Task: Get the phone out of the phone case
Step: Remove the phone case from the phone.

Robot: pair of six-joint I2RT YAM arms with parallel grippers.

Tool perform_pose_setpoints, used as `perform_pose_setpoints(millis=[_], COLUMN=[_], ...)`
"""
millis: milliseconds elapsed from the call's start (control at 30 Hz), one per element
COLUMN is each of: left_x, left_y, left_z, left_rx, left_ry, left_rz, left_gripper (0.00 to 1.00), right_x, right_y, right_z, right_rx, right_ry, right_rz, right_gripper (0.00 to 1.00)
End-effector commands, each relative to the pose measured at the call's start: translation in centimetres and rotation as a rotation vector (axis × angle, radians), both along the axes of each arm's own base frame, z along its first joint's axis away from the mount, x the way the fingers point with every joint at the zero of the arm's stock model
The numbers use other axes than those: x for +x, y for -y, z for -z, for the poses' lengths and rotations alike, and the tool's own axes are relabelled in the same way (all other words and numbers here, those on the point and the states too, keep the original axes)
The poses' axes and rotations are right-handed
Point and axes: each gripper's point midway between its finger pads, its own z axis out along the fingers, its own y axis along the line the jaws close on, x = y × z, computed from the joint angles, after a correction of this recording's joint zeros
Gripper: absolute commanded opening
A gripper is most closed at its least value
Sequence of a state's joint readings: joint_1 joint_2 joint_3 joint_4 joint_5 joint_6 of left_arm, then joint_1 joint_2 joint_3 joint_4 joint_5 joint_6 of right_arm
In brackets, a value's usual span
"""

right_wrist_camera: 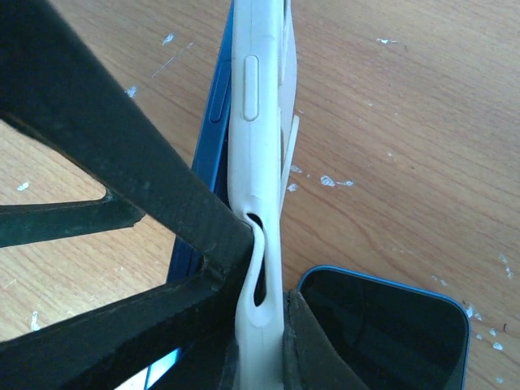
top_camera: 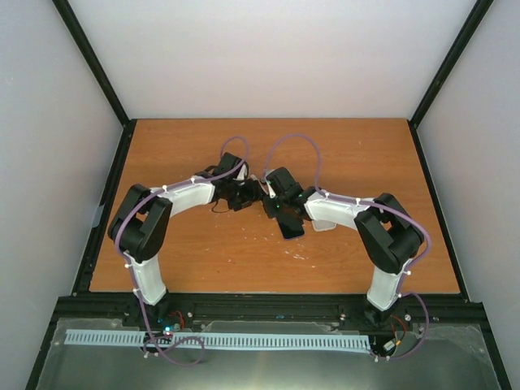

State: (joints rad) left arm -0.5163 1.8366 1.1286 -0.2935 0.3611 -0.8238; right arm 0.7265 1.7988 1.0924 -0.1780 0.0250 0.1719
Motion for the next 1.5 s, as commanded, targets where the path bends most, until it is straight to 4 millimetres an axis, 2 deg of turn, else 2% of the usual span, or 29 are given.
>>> perform_pose_setpoints(millis=[0,167,367,633,867,967,1067,1267,1467], left_x=[-6.0,-7.6,-7.7,-5.2,-5.9,-6.1,-5.6,-4.4,-3.3], left_y=[-5.7,-8.4,-10.1,-8.8,-10.5,-11.3,-10.8,-9.2,-8.8], left_z=[7.5,9.0,8.5,6.6,8.0,8.2,7.5,5.6,3.2], left_rx=[0.291,0.35,0.37,0.316,0.313,0.316,0.282,0.204,0.202], left_ry=[-0.307,-0.362,-0.33,-0.252,-0.296,-0.292,-0.252,-0.196,-0.157], left_rz=[-0.024,-0.057,-0.105,-0.128,-0.16,-0.171,-0.157,-0.114,-0.078], left_gripper=[0.65,0.58,0.51,0.37,0.32,0.26,0.18,0.04,0.01], right_x=[4.7,5.0,5.1,4.9,4.8,5.0,5.4,5.7,5.2], right_y=[-4.0,-2.9,-2.1,-2.8,-2.2,-1.4,-0.7,-1.0,-2.4], right_z=[-12.9,-14.3,-13.4,-12.0,-11.9,-11.7,-11.2,-10.4,-9.7], right_rx=[0.283,0.301,0.308,0.325,0.325,0.324,0.324,0.306,0.239], right_ry=[0.349,0.366,0.335,0.266,0.259,0.257,0.246,0.234,0.246], right_rz=[0.037,0.051,0.068,0.063,0.077,0.097,0.117,0.098,0.011], right_gripper=[0.03,0.03,0.03,0.03,0.03,0.03,0.03,0.03,0.03])
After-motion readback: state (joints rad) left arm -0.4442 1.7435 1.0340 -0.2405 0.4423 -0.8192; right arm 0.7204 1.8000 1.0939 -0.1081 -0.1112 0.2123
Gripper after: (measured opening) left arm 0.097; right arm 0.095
